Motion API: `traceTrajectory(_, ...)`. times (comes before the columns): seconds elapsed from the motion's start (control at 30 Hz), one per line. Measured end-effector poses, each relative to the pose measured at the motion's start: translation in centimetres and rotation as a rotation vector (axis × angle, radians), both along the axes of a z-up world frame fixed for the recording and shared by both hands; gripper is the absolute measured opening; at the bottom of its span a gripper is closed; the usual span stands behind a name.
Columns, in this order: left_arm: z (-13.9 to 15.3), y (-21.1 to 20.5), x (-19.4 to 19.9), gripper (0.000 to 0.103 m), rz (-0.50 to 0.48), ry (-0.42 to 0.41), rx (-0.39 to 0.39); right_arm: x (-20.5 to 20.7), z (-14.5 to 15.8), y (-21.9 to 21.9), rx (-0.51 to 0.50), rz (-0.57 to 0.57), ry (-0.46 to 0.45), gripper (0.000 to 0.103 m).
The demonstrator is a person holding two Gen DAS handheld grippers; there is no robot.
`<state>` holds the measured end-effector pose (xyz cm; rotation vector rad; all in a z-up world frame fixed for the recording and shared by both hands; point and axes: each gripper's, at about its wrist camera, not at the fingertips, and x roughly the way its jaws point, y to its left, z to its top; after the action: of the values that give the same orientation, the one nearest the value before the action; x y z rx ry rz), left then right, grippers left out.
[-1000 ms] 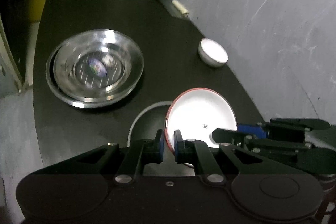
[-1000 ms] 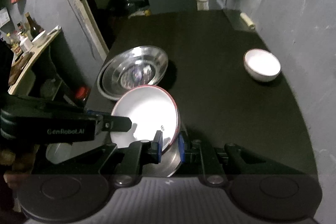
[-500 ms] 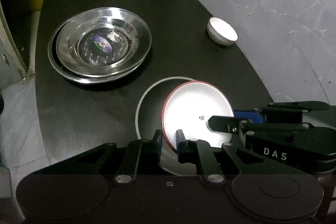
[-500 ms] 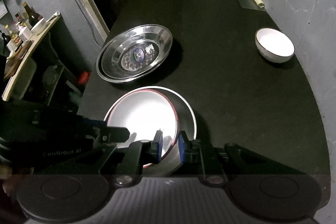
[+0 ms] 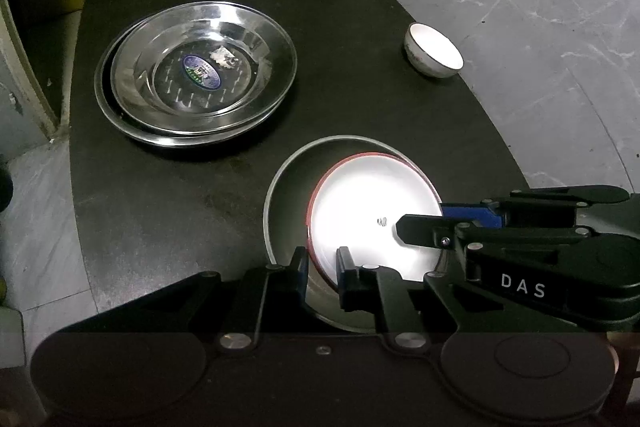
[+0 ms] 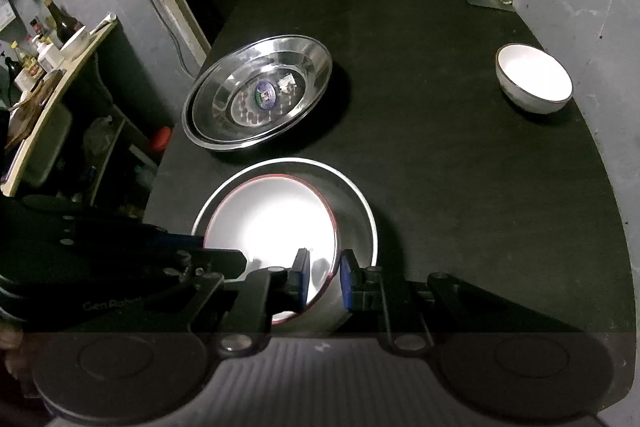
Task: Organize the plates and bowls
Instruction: 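Lower the white bowl into the steel bowl and open the left gripper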
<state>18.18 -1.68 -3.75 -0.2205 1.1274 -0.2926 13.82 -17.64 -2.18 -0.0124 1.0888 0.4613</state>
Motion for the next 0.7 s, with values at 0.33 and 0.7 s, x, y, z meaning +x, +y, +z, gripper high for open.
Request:
traceTrajectory(0.33, 0.0, 0.1, -0.24, 0.015, 0.027, 0.001, 0.004, -0.06, -0.11, -0.32, 0.004, -0.004, 0.001, 0.018)
traceTrajectory(0.7, 0.64, -0.1, -0.33, 0.019, 0.043, -0.023, 0.038, -0.32, 0.16, -0.67, 0.038, 0.006, -0.023, 0.018)
